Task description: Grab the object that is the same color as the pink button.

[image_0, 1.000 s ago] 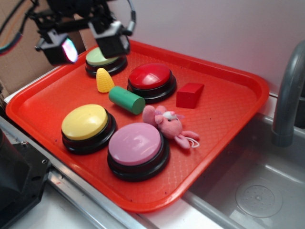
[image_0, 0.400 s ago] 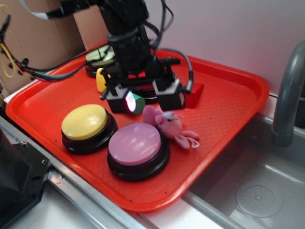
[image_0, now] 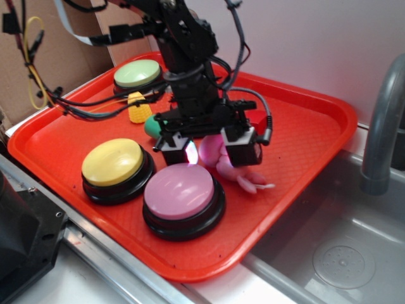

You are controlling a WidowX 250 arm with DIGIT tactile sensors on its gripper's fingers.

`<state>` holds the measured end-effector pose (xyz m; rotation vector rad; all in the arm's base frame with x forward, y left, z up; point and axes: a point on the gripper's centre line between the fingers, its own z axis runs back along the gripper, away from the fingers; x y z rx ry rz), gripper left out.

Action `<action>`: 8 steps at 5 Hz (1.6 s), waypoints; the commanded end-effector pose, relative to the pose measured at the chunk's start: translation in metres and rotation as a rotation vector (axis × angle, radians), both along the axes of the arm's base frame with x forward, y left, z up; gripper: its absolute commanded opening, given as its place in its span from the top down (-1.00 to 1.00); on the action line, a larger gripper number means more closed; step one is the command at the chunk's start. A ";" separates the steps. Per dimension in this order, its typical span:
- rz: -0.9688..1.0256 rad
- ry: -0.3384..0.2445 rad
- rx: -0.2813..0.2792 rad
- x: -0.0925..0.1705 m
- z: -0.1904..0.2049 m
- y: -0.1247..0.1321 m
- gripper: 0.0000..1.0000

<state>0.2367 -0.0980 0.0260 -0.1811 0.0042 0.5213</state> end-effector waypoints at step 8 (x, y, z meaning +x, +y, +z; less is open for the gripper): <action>-0.116 -0.101 0.213 0.026 0.073 0.025 1.00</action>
